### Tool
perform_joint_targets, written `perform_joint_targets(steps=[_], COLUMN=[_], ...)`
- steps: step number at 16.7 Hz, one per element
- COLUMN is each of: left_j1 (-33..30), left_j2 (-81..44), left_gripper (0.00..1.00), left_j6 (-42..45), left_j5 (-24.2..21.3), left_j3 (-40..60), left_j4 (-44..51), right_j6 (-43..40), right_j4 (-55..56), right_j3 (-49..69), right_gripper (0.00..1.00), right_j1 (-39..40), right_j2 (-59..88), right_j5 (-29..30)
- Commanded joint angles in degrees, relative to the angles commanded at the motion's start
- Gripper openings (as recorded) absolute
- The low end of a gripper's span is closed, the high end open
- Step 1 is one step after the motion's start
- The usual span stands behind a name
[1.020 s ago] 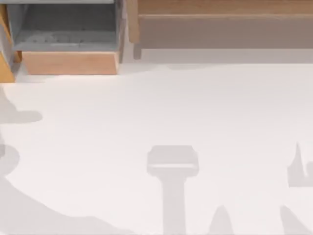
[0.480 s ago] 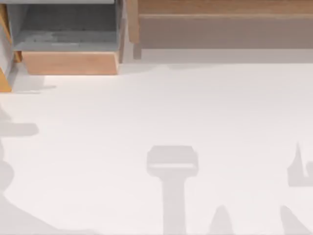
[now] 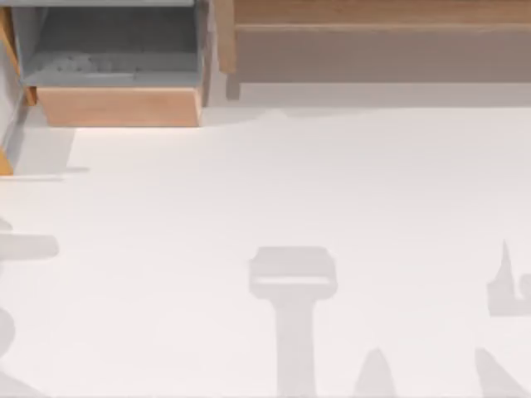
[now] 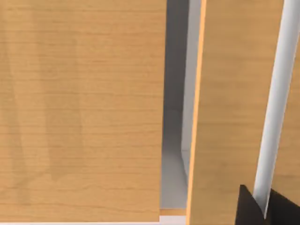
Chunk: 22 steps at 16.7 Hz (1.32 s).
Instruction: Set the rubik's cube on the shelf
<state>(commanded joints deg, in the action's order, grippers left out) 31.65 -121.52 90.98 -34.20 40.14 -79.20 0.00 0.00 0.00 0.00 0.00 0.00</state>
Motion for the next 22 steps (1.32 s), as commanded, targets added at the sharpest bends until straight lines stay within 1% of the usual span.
perform_joint_targets(steps=[3, 8, 13, 22], left_j1=[1.57, 6.73, 7.29, 7.29], left_j2=[0.91, 4.51, 4.87, 4.87], left_gripper=[0.00, 0.00, 0.00, 0.68], left_j6=[0.24, 0.32, 0.42, 0.42], left_j5=[-1.33, -6.66, -7.21, -7.21], left_j3=[-2.39, -11.58, -12.32, -12.32], left_j4=[-1.37, -6.56, -7.10, -7.10], right_j6=[0.00, 0.00, 0.00, 0.00], right_j4=[0.00, 0.00, 0.00, 0.00], right_j3=[0.00, 0.00, 0.00, 0.00], right_gripper=[1.00, 1.00, 1.00, 1.00], right_j1=[0.00, 0.00, 0.00, 0.00], right_j2=[0.00, 0.00, 0.00, 0.00], right_j5=[0.00, 0.00, 0.00, 0.00])
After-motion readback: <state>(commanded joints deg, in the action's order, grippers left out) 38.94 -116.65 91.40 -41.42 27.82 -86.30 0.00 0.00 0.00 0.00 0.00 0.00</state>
